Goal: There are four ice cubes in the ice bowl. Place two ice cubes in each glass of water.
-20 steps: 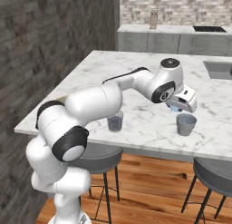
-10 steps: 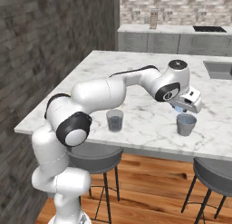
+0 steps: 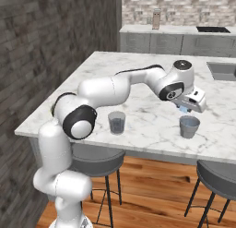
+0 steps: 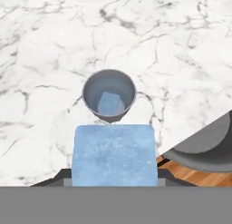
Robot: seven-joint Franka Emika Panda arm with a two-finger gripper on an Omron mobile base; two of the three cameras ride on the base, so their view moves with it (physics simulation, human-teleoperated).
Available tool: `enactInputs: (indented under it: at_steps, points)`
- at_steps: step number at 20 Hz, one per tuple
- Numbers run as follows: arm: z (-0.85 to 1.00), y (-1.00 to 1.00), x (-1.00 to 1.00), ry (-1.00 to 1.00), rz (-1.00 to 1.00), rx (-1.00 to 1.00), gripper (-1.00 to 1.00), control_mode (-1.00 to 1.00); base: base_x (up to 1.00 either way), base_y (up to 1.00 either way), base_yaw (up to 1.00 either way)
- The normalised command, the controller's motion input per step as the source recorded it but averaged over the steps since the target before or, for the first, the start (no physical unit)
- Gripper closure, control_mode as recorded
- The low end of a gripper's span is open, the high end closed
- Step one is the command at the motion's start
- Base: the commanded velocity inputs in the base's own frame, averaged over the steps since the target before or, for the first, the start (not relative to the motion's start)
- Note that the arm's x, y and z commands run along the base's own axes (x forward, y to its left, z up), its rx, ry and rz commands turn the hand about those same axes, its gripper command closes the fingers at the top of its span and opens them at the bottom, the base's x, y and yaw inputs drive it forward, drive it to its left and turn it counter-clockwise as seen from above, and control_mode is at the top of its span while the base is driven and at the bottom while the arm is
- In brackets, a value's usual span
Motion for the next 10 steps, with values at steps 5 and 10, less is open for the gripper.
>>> enactInputs:
  at_steps: [5,10]
  points:
    - [-0.17,-0.08,0.44,0.0,0.0,0.0,1.0,-1.0,0.0,0.0,0.0]
    - [-0.07,-0.26,0.23,0.0,0.0,0.0,1.0,-1.0,0.0,0.0,0.0]
